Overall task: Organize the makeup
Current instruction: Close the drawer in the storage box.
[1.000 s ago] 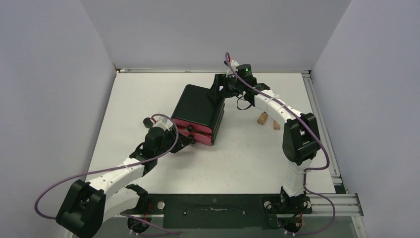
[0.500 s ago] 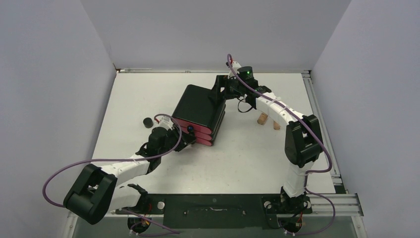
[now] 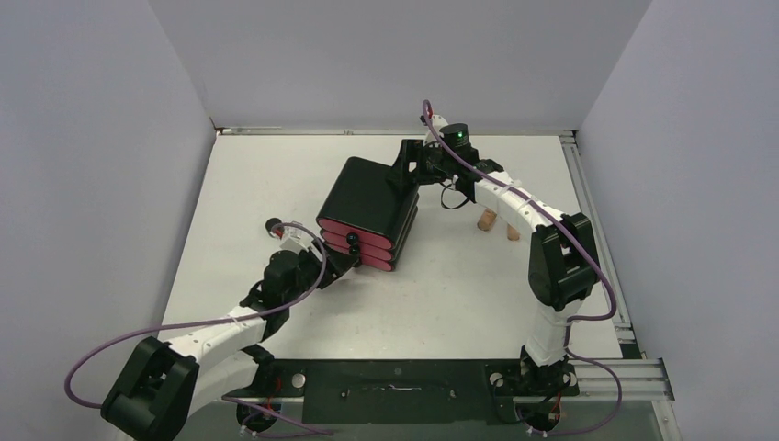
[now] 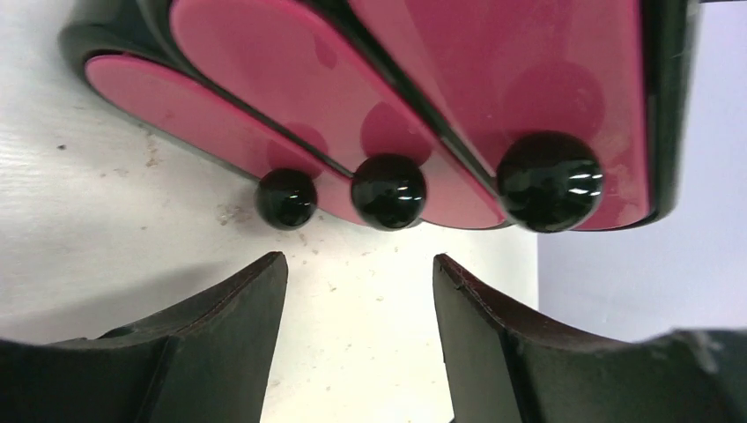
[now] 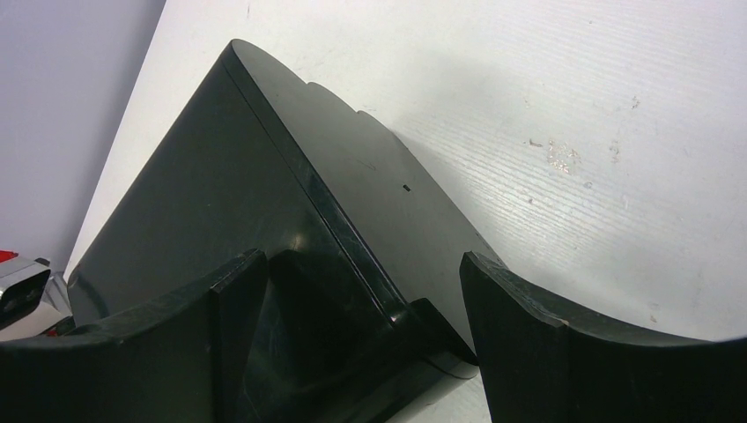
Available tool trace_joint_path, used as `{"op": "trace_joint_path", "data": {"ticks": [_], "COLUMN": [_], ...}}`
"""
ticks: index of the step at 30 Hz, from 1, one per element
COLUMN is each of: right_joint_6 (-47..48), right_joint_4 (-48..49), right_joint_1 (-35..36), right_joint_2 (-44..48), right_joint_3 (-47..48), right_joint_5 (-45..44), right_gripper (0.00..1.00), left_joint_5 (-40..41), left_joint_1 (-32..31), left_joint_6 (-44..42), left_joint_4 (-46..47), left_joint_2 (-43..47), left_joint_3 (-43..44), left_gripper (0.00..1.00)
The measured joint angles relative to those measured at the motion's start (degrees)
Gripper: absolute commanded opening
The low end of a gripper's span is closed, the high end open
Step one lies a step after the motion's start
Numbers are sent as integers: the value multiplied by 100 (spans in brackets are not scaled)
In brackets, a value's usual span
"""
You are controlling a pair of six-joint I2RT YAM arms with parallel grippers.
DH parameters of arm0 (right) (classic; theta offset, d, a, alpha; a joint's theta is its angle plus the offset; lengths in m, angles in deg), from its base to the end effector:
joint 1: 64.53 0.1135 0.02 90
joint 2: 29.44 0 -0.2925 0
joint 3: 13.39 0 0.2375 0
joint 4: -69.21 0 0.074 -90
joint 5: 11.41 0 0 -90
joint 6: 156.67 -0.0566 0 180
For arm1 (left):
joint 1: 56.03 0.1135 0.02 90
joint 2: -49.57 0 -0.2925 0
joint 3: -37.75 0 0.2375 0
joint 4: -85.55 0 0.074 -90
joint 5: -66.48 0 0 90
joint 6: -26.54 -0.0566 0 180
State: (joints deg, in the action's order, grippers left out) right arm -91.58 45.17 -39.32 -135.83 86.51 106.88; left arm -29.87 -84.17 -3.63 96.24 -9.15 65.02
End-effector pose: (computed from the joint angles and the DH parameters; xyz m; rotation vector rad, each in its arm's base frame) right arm 0.3914 0.2139 0.3044 -0.3203 2.1846 1.0277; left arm 0.1668 -0.0963 0.1934 -0.4964 2.0438 -1.0915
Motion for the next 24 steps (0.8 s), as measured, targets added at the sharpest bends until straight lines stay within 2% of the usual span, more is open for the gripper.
{"op": "trace_joint_path", "data": {"ticks": [5, 10, 15, 24], "right_joint_6": [-11, -59, -90, -129], "right_joint_4": [4, 9, 11, 48], "right_joint_1": [0, 0, -2, -2], "right_joint_2": [0, 0, 0, 0], "right_joint_3": [0, 0, -2, -35], "right_joint_5": [2, 2, 2, 7], "right_gripper": [76, 76, 76, 76], "left_joint_5": [170, 190, 188, 98], "left_joint_1": [-26, -48, -66, -68], "left_joint_6": [-234, -505, -660, -498], "left_joint_4": [675, 1222, 2347, 4725], "left_joint_2": [-225, -990, -1784, -3628], "left_joint_3": [-487, -728, -765, -748], "left_gripper": [60, 60, 60, 46]}}
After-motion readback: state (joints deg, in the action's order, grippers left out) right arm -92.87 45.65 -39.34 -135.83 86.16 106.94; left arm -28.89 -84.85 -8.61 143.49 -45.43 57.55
